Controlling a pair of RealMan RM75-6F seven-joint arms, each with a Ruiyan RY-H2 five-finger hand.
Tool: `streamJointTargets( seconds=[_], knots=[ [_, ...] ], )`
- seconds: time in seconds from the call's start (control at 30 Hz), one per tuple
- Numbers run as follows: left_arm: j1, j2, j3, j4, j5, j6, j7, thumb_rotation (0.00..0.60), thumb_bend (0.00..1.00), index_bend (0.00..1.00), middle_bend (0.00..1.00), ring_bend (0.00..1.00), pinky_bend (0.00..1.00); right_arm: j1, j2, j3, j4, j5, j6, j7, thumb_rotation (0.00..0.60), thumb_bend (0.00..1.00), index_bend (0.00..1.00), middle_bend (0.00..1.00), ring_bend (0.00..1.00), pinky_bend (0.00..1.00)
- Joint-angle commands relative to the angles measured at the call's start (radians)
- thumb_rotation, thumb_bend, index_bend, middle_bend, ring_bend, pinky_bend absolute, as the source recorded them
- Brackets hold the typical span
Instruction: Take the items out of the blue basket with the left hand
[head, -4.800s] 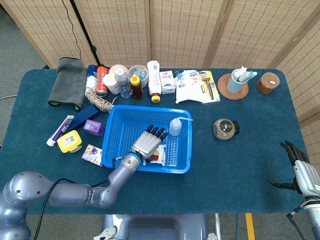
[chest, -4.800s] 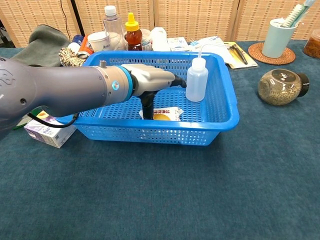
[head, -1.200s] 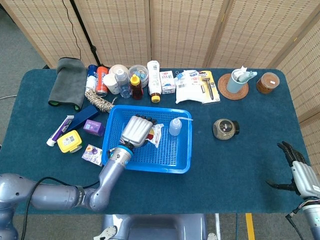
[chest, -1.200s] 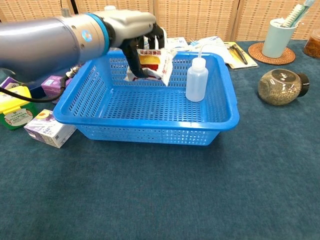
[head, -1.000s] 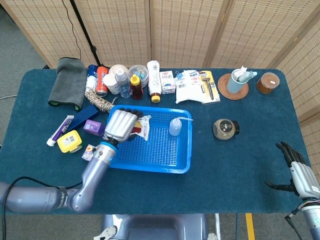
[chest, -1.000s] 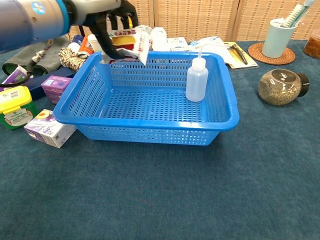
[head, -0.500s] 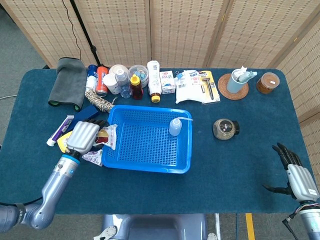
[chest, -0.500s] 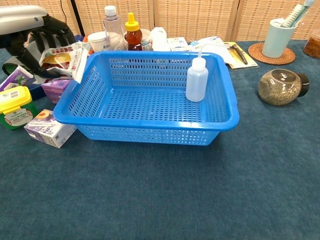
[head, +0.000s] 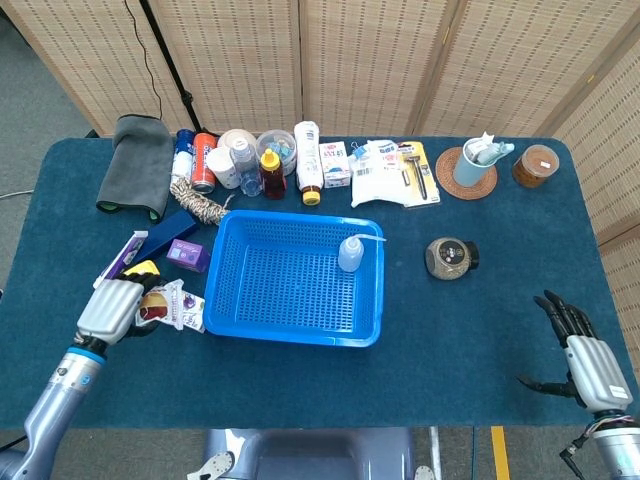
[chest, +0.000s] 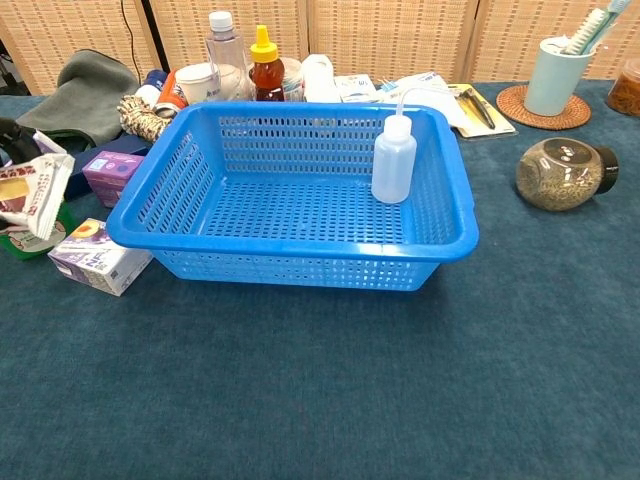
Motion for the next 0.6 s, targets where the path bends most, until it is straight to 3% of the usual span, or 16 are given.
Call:
streamJointTargets(
  seconds=[0.03, 0.17, 0.27, 0.33, 0.4, 0.43, 0.6],
  knots=[
    [0.036, -0.014, 0.021, 0.03, 0.033, 0.015, -0.004, 0.6, 0.25, 0.37, 0.41, 0.36, 0.38, 0.0, 0.0, -0.003, -0.001, -0.005, 0.001, -0.002, 0.6, 0.0, 0.0, 0.0, 0.0, 0.0],
    [0.077, -0.046, 0.03, 0.074, 0.051, 0.03, -0.001, 0.6, 0.24, 0.37, 0.36, 0.31, 0.37, -0.001, 0.0, -0.008, -0.004, -0.014, 0.003, -0.005, 0.6, 0.0, 0.0, 0.0, 0.0, 0.0],
    [0.095, -0.062, 0.03, 0.097, 0.057, 0.027, -0.019, 0.6, 0.24, 0.36, 0.3, 0.23, 0.29, -0.002, 0.0, -0.011, -0.006, -0.019, 0.007, -0.007, 0.6, 0.0, 0.0, 0.0, 0.0, 0.0],
    [0.106, -0.07, 0.034, 0.122, 0.062, 0.008, -0.049, 0.6, 0.21, 0.27, 0.18, 0.14, 0.17, -0.004, 0.0, -0.014, -0.009, -0.027, 0.013, -0.009, 0.6, 0.0, 0.0, 0.0, 0.0, 0.0],
    [0.112, -0.067, 0.036, 0.137, 0.079, -0.008, -0.077, 0.6, 0.14, 0.07, 0.03, 0.02, 0.04, -0.006, -0.001, -0.017, -0.01, -0.034, 0.018, -0.012, 0.6, 0.0, 0.0, 0.0, 0.0, 0.0],
    [0.115, -0.063, 0.037, 0.14, 0.086, -0.011, -0.087, 0.6, 0.11, 0.01, 0.0, 0.0, 0.0, -0.007, -0.001, -0.018, -0.011, -0.036, 0.02, -0.014, 0.6, 0.0, 0.0, 0.0, 0.0, 0.0],
    [0.142, -0.042, 0.028, 0.143, 0.137, 0.023, -0.125, 0.6, 0.06, 0.0, 0.0, 0.0, 0.0, -0.009, -0.001, -0.023, -0.014, -0.045, 0.027, -0.022, 0.6, 0.0, 0.0, 0.0, 0.0, 0.0]
  ],
)
